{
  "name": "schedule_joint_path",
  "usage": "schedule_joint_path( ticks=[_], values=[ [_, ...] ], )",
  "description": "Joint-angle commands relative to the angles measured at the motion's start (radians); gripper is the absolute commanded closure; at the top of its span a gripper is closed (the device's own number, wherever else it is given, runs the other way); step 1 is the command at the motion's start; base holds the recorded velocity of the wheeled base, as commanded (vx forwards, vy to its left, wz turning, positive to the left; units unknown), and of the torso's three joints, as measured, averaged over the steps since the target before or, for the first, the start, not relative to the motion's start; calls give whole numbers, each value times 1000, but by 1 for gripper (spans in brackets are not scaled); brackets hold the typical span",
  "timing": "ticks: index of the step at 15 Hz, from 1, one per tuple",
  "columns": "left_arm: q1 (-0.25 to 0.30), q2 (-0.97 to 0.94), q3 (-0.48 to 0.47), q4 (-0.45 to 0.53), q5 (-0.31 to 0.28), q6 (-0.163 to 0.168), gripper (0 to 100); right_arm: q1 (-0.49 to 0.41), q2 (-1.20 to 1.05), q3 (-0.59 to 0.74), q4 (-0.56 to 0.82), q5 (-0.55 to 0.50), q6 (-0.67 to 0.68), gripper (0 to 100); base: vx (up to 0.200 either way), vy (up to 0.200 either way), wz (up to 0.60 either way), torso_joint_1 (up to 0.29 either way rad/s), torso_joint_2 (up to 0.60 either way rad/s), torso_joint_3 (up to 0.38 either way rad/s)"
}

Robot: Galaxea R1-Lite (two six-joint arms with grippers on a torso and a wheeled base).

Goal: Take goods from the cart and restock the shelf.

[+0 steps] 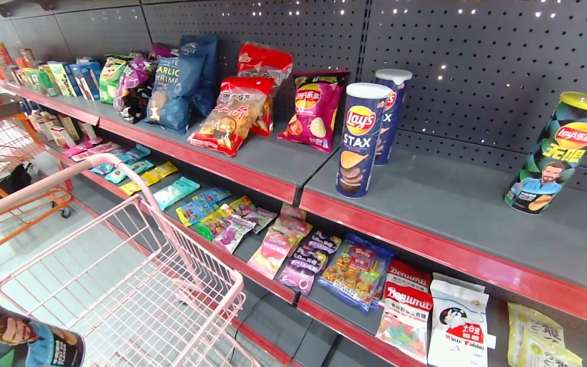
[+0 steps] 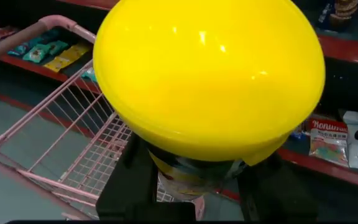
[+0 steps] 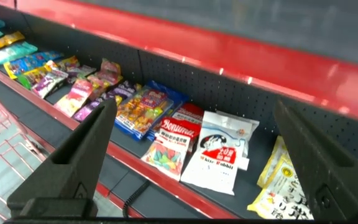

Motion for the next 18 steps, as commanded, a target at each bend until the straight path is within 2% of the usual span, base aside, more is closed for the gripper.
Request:
schedule_joint_path(
  ticks=[1,5,8,13,15,18],
  values=[
    [0,-30,23,-1,2,0,100,0,1,0,0,0,0,0,0,0,0,242,-623,-359],
    [0,-71,41,2,6,6,100,0,1,0,0,0,-2,0,0,0,0,203,-482,-278],
    [0,-111,46,5,31,17,100,0,1,0,0,0,1,0,0,0,0,120,-292,-168],
    [0,-128,53,4,35,20,100,0,1,0,0,0,3,0,0,0,-600,9,-15,-10],
    [0,-118,46,2,74,22,100,0,1,0,0,0,3,0,0,0,-600,17,5,-2],
    [0,-117,49,4,75,22,100,0,1,0,0,0,1,0,0,0,-600,1,-2,-1]
  ],
)
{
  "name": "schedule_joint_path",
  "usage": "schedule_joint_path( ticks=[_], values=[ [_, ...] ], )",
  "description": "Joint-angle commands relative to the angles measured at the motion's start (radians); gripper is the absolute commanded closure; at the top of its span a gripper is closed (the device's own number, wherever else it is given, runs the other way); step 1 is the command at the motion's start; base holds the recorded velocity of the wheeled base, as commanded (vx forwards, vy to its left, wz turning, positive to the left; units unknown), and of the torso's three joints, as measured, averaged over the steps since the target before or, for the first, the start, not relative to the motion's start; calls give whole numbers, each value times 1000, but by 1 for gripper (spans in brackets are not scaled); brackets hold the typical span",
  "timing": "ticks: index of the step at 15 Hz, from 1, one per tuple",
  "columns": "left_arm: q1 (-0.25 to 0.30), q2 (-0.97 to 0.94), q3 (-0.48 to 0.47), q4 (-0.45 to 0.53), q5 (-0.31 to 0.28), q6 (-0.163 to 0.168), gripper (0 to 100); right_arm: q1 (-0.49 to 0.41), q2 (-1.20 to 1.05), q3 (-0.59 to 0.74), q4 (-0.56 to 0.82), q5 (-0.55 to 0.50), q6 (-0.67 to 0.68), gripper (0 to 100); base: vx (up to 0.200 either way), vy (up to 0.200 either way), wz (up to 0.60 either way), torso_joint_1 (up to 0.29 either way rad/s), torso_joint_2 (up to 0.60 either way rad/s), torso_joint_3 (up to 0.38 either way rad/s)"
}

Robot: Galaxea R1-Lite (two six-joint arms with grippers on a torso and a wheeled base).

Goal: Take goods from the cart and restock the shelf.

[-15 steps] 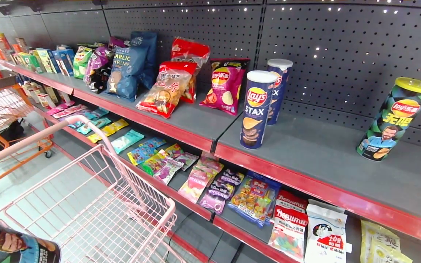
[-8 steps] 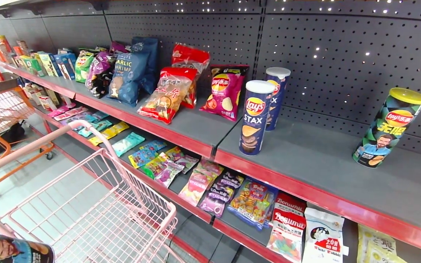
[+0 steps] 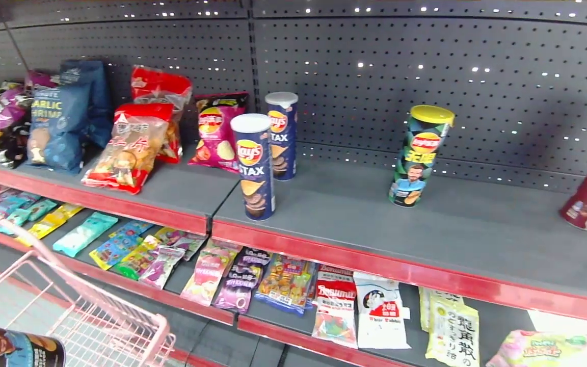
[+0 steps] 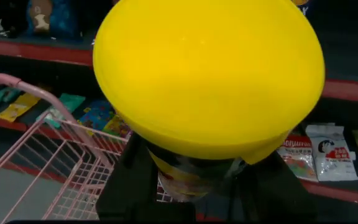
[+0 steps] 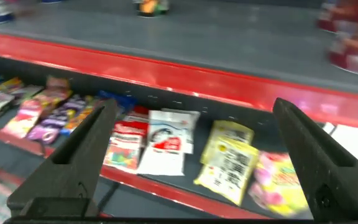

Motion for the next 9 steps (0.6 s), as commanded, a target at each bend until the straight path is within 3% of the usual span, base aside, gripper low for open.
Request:
schedule_joint_path(
  ticks=[1,4,6,8,9],
  values=[
    [-2,5,1,1,-1,0,100,0,1,0,0,1,0,0,0,0,-600,-2,2,2],
    [-2,7,1,1,-1,0,100,0,1,0,0,1,-2,0,0,0,-600,2,-1,1],
    [-2,4,3,1,-1,6,100,0,1,0,0,2,-6,0,0,0,0,0,0,0],
    [0,5,6,4,6,70,100,0,1,0,0,2,-8,0,0,0,0,0,0,0],
    [-2,4,9,4,9,136,100,0,1,0,0,2,-8,0,0,0,0,0,0,0]
  ],
)
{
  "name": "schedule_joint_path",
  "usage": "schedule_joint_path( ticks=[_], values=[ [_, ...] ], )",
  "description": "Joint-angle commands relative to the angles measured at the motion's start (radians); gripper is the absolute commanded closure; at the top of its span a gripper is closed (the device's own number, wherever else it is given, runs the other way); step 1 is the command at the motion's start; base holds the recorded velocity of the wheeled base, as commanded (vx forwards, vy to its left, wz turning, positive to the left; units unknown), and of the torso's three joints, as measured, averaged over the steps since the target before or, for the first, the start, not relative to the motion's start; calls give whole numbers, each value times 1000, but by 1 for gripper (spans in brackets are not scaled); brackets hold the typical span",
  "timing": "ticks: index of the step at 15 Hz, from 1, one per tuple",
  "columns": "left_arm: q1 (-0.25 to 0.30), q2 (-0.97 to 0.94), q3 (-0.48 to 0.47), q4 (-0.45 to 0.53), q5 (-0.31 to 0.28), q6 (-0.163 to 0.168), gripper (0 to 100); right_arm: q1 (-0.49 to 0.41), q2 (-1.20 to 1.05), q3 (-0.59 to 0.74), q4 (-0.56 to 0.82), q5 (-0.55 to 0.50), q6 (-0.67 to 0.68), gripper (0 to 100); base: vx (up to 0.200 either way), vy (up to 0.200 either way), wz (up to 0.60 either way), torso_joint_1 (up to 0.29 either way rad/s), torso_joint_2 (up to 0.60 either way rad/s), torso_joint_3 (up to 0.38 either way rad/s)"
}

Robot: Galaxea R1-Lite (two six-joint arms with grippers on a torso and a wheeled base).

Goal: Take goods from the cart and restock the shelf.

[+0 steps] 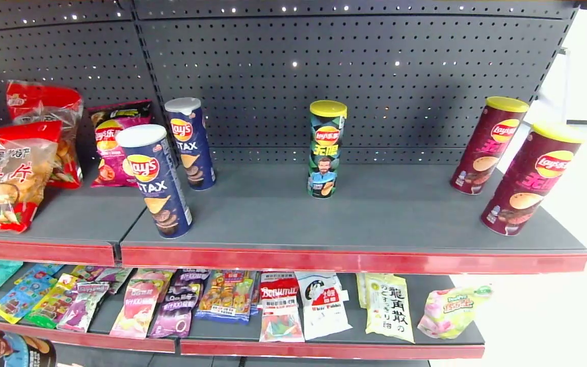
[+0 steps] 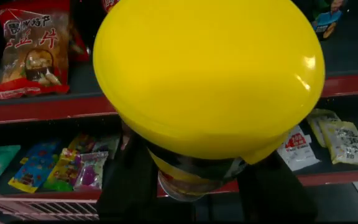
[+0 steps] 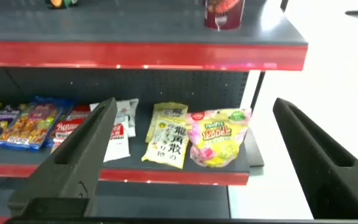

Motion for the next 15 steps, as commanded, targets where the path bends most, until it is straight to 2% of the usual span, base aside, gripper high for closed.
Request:
schedule_joint_path(
  ticks=[1,3,6,15],
  values=[
    [2,7,3,-2,3,27,100,2,1,0,0,1,0,0,0,0,0,0,0,0],
    [2,6,3,-2,4,27,100,2,1,0,0,1,0,0,0,0,0,0,0,0],
    [2,1,3,-2,12,27,100,2,1,0,0,1,0,0,200,0,0,1,-1,2],
    [-3,-80,29,15,3,31,100,6,26,0,0,5,-3,0,0,0,0,0,0,0]
  ],
)
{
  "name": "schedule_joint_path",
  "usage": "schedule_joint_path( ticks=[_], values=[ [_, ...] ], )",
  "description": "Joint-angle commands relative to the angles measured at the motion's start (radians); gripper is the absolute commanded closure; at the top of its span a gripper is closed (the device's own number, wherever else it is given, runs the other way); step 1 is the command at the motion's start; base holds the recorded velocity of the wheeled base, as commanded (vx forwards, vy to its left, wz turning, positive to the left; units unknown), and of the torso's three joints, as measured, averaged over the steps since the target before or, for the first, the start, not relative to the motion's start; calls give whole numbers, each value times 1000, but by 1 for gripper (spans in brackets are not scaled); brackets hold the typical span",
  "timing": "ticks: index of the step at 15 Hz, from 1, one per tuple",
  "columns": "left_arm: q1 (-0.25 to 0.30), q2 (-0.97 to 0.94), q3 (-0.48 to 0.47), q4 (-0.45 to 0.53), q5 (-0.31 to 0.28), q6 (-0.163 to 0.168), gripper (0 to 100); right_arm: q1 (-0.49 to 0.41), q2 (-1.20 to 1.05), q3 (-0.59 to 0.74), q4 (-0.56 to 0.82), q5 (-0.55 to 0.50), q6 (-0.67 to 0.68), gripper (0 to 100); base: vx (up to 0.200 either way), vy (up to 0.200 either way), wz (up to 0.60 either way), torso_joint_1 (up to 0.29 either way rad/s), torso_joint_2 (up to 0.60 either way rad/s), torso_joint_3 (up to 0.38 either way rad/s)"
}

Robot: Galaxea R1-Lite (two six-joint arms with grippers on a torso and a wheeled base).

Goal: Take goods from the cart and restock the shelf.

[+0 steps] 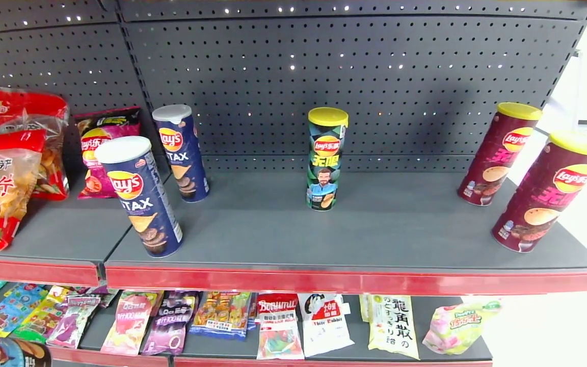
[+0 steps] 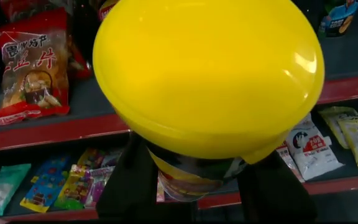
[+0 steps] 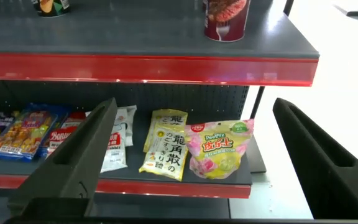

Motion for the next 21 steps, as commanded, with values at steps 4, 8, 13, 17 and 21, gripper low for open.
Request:
schedule_joint_path(
  ticks=[4,8,13,17,21],
  values=[
    [0,-23,-30,8,-6,-76,100,2,-8,-2,-2,20,-55,0,0,0,0,0,0,0],
    [-1,36,-56,10,-17,-148,100,57,449,-449,-10,124,125,0,0,0,0,0,0,0],
    [-1,110,-47,1,-78,-138,100,125,802,-696,-16,177,-102,0,0,0,0,0,0,0],
    [-1,162,-64,2,-196,-144,100,402,1014,-818,-14,184,-70,0,0,0,0,0,0,0],
    [-1,194,-69,2,-190,-139,100,539,1236,-836,-92,186,-53,0,0,0,0,0,0,0]
  ],
)
